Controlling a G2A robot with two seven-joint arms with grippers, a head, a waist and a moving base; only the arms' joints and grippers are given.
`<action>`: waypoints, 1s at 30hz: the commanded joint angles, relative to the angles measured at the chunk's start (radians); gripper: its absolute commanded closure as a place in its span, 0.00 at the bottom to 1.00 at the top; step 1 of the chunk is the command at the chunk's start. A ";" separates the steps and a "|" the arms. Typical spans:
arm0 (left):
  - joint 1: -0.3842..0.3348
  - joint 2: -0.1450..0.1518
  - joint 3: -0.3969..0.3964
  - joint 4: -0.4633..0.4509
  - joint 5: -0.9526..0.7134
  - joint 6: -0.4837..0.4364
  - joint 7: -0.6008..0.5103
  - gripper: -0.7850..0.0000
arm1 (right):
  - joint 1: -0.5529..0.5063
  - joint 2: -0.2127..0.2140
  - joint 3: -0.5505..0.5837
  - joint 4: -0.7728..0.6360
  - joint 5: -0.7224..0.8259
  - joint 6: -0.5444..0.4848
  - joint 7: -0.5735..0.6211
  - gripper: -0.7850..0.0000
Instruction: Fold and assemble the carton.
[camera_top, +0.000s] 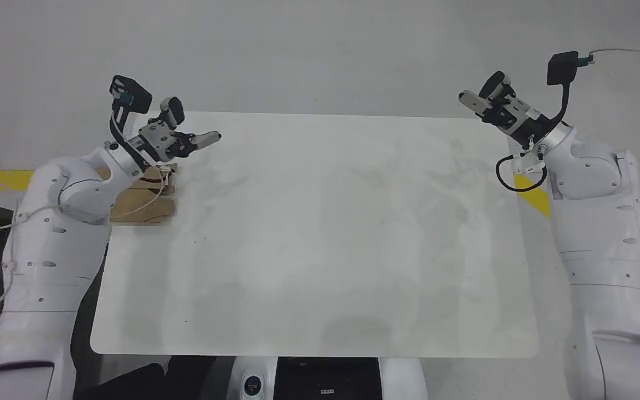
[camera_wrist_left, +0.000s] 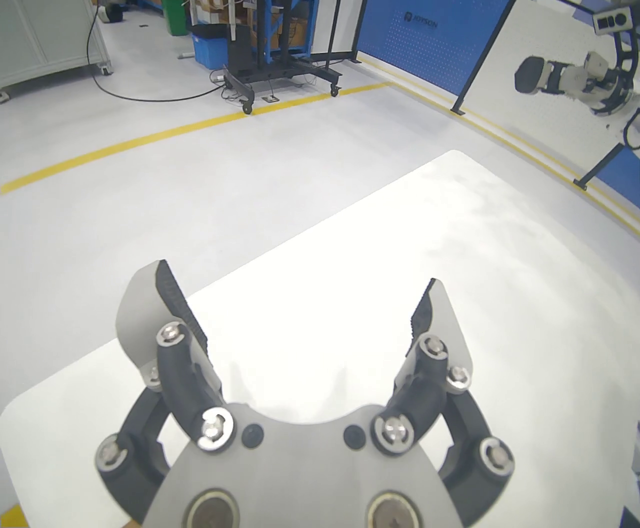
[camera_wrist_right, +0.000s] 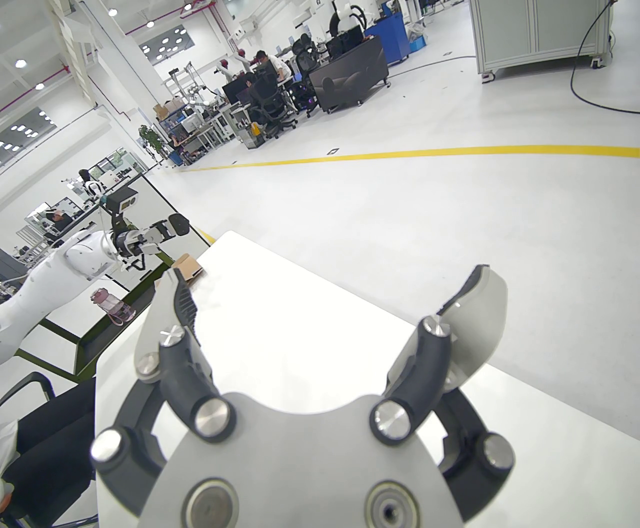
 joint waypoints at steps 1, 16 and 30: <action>-0.001 0.007 -0.027 0.037 -0.082 -0.007 -0.065 0.00 | 0.000 0.000 0.000 0.000 0.000 0.000 0.000 0.00; -0.111 0.064 -0.189 0.324 -0.675 0.068 -0.593 0.00 | 0.000 0.000 0.000 0.000 0.000 0.000 0.000 0.00; -0.210 0.117 -0.260 0.585 -0.635 0.093 -0.642 0.00 | 0.000 0.000 0.000 0.000 0.000 0.000 0.000 0.00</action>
